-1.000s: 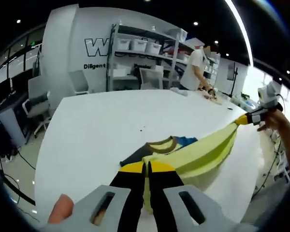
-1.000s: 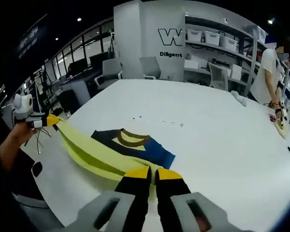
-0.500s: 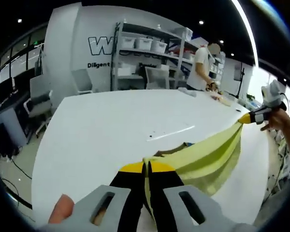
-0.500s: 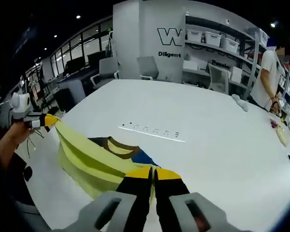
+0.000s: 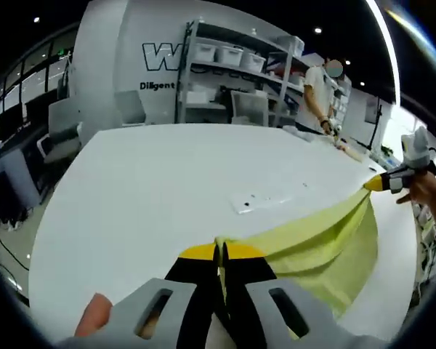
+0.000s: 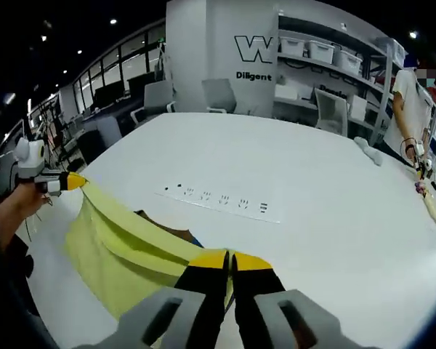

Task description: Fold the garment on the visible template until the final outline fits inside the template.

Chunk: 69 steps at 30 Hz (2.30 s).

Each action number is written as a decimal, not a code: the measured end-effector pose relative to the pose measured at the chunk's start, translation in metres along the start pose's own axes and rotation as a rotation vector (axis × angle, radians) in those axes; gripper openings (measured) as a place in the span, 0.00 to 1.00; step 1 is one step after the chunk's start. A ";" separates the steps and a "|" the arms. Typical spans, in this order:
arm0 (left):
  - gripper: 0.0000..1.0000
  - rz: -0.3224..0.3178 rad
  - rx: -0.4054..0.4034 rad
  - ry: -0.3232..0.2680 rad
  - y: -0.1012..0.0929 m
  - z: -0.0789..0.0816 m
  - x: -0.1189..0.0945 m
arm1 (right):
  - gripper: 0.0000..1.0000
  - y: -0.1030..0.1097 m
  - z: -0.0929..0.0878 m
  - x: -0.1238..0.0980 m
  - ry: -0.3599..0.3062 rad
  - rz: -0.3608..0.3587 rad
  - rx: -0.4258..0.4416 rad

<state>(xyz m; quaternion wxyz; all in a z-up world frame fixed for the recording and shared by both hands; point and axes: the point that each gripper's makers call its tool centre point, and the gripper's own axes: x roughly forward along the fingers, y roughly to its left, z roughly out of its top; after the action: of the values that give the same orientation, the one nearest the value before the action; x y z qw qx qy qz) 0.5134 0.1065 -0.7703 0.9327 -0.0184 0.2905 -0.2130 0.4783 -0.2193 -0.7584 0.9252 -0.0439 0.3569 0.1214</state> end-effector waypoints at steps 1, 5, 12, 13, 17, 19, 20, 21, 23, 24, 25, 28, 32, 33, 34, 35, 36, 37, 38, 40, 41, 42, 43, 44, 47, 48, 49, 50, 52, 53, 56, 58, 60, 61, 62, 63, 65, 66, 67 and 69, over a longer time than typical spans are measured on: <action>0.00 0.003 -0.003 0.009 0.002 -0.003 0.006 | 0.00 -0.001 -0.002 0.005 0.005 -0.001 0.000; 0.00 0.012 -0.014 0.039 0.007 -0.014 0.021 | 0.00 -0.005 -0.012 0.025 0.028 0.006 0.024; 0.00 0.022 -0.022 0.080 0.013 -0.032 0.039 | 0.00 -0.009 -0.024 0.046 0.061 0.010 0.023; 0.00 0.027 -0.019 0.088 0.014 -0.035 0.042 | 0.00 -0.009 -0.027 0.050 0.068 0.010 0.025; 0.00 0.035 -0.027 0.105 0.016 -0.043 0.049 | 0.00 -0.011 -0.036 0.062 0.092 0.007 0.025; 0.00 0.036 -0.029 0.111 0.017 -0.046 0.051 | 0.00 -0.012 -0.040 0.065 0.103 0.006 0.023; 0.00 0.039 -0.023 0.117 0.017 -0.048 0.052 | 0.00 -0.012 -0.042 0.068 0.110 0.005 0.025; 0.00 0.039 -0.022 0.117 0.017 -0.049 0.053 | 0.00 -0.012 -0.044 0.069 0.114 0.006 0.027; 0.00 0.042 -0.020 0.121 0.018 -0.050 0.055 | 0.00 -0.014 -0.044 0.075 0.116 0.006 0.027; 0.00 0.043 -0.019 0.122 0.018 -0.051 0.055 | 0.00 -0.014 -0.045 0.077 0.118 0.005 0.026; 0.00 0.044 -0.018 0.124 0.018 -0.052 0.056 | 0.00 -0.014 -0.047 0.078 0.120 0.004 0.026; 0.00 0.048 -0.019 0.132 0.020 -0.055 0.060 | 0.00 -0.015 -0.051 0.083 0.131 0.000 0.016; 0.00 0.052 -0.006 0.142 0.021 -0.059 0.061 | 0.00 -0.017 -0.054 0.086 0.138 -0.001 0.022; 0.00 0.052 -0.004 0.143 0.020 -0.060 0.061 | 0.00 -0.017 -0.055 0.087 0.138 -0.001 0.022; 0.00 0.055 0.008 0.143 0.020 -0.060 0.061 | 0.00 -0.017 -0.055 0.086 0.137 -0.001 0.023; 0.00 0.055 0.011 0.143 0.020 -0.060 0.061 | 0.00 -0.017 -0.056 0.086 0.138 -0.001 0.026; 0.00 0.056 0.018 0.141 0.020 -0.059 0.061 | 0.00 -0.017 -0.056 0.087 0.139 0.000 0.028; 0.00 0.057 0.022 0.141 0.020 -0.059 0.061 | 0.00 -0.017 -0.055 0.087 0.139 0.001 0.029; 0.00 0.058 0.029 0.140 0.020 -0.059 0.061 | 0.00 -0.016 -0.055 0.087 0.139 0.002 0.026; 0.00 0.058 0.031 0.139 0.020 -0.059 0.061 | 0.00 -0.014 -0.055 0.085 0.136 0.009 0.034; 0.00 0.056 0.029 0.140 0.020 -0.059 0.060 | 0.00 -0.014 -0.053 0.084 0.130 0.011 0.041; 0.01 0.056 0.027 0.141 0.020 -0.059 0.059 | 0.00 -0.015 -0.051 0.081 0.119 0.012 0.052; 0.01 0.057 0.023 0.140 0.021 -0.058 0.058 | 0.00 -0.015 -0.051 0.079 0.115 0.012 0.057; 0.01 0.056 0.019 0.136 0.021 -0.057 0.057 | 0.00 -0.016 -0.049 0.077 0.109 0.012 0.060; 0.03 0.061 0.019 0.135 0.022 -0.056 0.054 | 0.00 -0.021 -0.045 0.074 0.086 0.012 0.074; 0.04 0.064 0.015 0.127 0.023 -0.053 0.053 | 0.00 -0.022 -0.044 0.072 0.081 0.010 0.076; 0.04 0.066 0.010 0.123 0.023 -0.051 0.051 | 0.00 -0.023 -0.043 0.072 0.077 0.009 0.077; 0.05 0.067 0.008 0.121 0.023 -0.050 0.051 | 0.00 -0.023 -0.041 0.069 0.065 0.010 0.081; 0.05 0.062 -0.001 0.105 0.022 -0.045 0.048 | 0.00 -0.022 -0.039 0.064 0.054 0.010 0.087; 0.05 0.062 0.000 0.104 0.022 -0.044 0.047 | 0.00 -0.021 -0.039 0.063 0.051 0.010 0.087; 0.05 0.058 -0.001 0.102 0.021 -0.042 0.044 | 0.00 -0.017 -0.036 0.055 0.034 0.009 0.081; 0.05 0.055 0.000 0.094 0.021 -0.040 0.039 | 0.02 -0.015 -0.034 0.049 0.023 0.005 0.072; 0.06 0.052 -0.008 0.085 0.022 -0.039 0.036 | 0.04 -0.012 -0.033 0.045 0.015 0.010 0.073; 0.07 0.049 -0.016 0.092 0.022 -0.041 0.035 | 0.05 -0.011 -0.032 0.044 0.012 0.014 0.074; 0.08 0.048 -0.019 0.097 0.021 -0.042 0.035 | 0.05 -0.009 -0.032 0.042 0.007 0.017 0.078; 0.08 0.048 -0.013 0.106 0.021 -0.044 0.033 | 0.05 -0.006 -0.030 0.041 0.000 0.021 0.079; 0.08 0.053 0.018 0.103 0.020 -0.047 0.031 | 0.06 -0.003 -0.031 0.041 0.001 0.023 0.076; 0.09 0.058 0.031 0.107 0.021 -0.049 0.031 | 0.06 -0.002 -0.033 0.042 0.006 0.025 0.070; 0.09 0.057 0.027 0.116 0.021 -0.053 0.032 | 0.06 0.000 -0.035 0.043 0.014 0.027 0.066; 0.09 0.053 0.012 0.133 0.021 -0.058 0.032 | 0.06 0.002 -0.038 0.043 0.016 0.030 0.066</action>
<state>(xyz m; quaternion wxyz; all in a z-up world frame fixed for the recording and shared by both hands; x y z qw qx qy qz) 0.5132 0.1177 -0.8388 0.9167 0.0090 0.3512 -0.1906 0.4844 -0.2157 -0.8152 0.9213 -0.0089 0.3688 0.1232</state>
